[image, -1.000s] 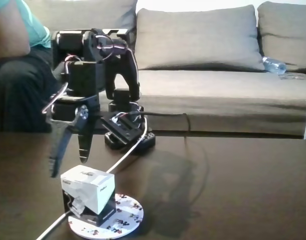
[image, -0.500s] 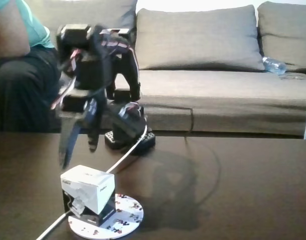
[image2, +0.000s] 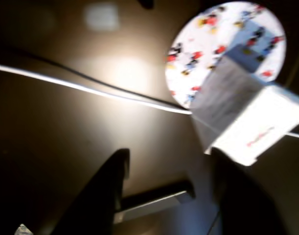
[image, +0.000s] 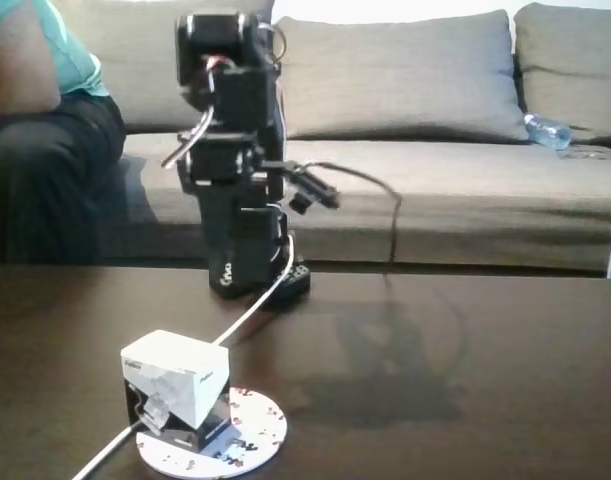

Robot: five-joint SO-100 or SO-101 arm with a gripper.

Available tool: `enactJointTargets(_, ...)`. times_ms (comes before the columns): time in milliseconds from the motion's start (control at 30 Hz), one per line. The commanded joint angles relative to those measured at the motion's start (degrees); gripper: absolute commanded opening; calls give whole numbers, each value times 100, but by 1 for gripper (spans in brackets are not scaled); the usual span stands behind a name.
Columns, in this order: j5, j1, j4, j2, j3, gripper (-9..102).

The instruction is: Grasp a servo box and put it on the zirlivani.

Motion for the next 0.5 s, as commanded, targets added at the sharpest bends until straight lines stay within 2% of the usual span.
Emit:
enactJointTargets(0,-79,-70,-554,782,844,12)
enactJointTargets(100,-132,-70,-1494,1371,2048,4)
enactJointTargets(300,-571,-53,-3568,2856,5106,4)
enactJointTargets(467,-853,-62,-4482,4456,7207,1)
